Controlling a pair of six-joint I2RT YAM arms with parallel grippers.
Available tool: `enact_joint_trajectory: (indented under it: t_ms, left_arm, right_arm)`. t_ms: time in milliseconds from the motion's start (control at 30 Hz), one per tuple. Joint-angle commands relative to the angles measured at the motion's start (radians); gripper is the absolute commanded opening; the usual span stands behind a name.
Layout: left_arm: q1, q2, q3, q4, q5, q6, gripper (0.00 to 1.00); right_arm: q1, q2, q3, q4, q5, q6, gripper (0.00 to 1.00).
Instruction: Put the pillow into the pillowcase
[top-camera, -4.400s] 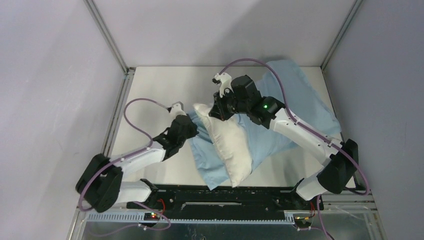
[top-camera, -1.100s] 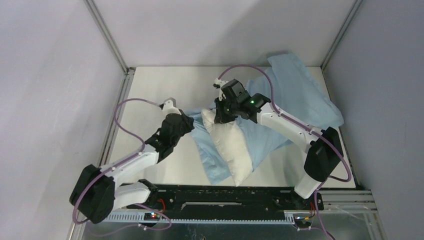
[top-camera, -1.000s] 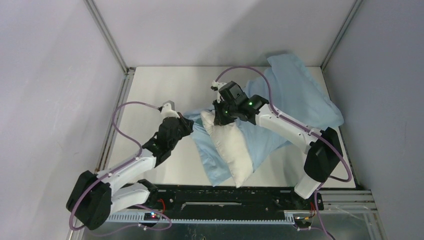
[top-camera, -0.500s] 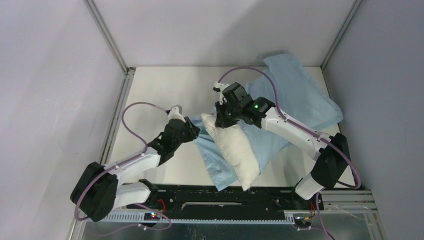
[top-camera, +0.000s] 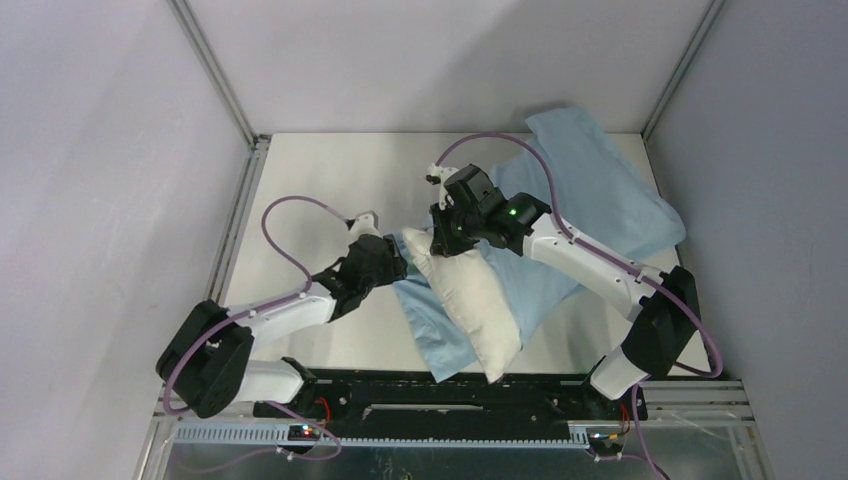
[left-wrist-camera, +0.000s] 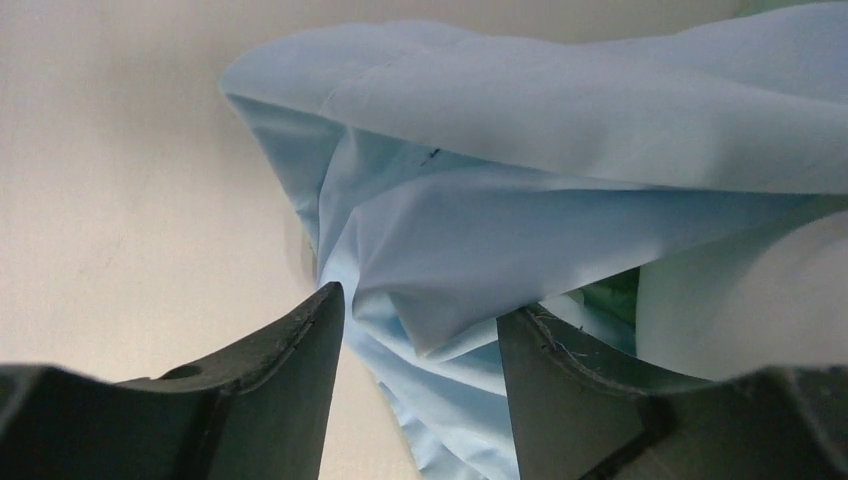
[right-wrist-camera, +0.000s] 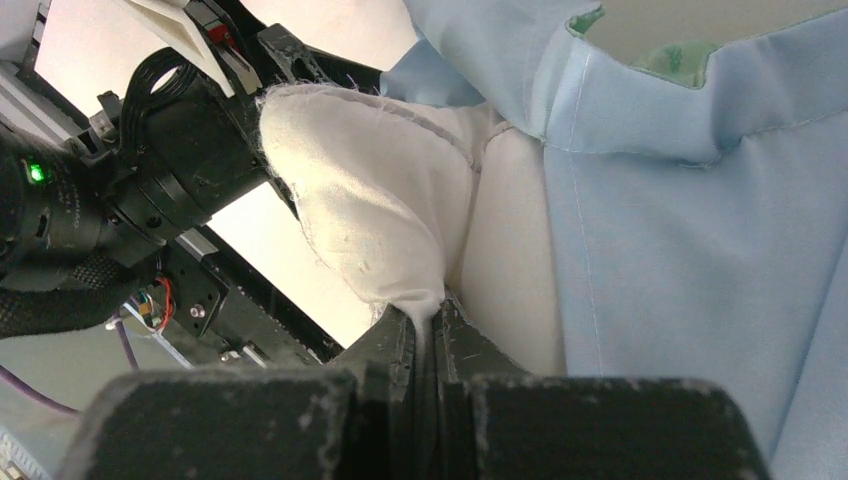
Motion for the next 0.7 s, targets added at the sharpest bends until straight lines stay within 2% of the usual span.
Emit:
enact_joint_trajectory:
  t_ms: [0,233,333,400,500,533,667]
  left_arm:
    - [-0.023,0.036,0.08,-0.004,-0.088,0.045,0.62]
    - [-0.023,0.202,0.164,0.022,-0.135,0.065,0.64]
    - [-0.022,0.262,0.193,0.042,-0.143,0.051,0.62]
    - [-0.022,0.282,0.204,0.05,-0.151,0.036,0.51]
    - [-0.019,0.233,0.19,0.049,-0.185,0.02,0.1]
    - [-0.015,0.201,0.182,0.041,-0.201,0.015,0.02]
    - [0.025,0.041,0.135,0.048,-0.2,0.018,0.0]
  right_arm:
    - [0.008,-0.043,0.067,0.01,-0.019,0.03,0.0]
    - [0.008,-0.059,0.067,0.011,-0.029,0.038,0.0]
    - [0.004,-0.068,0.066,0.012,-0.031,0.041,0.0]
    - [0.003,-0.068,0.067,0.009,-0.033,0.038,0.0]
    - [0.001,-0.056,0.065,-0.012,-0.022,0.016,0.0]
    - [0.0,-0.049,0.06,-0.02,-0.018,0.008,0.0]
    - [0.0,0.004,0.034,-0.046,0.011,-0.025,0.0]
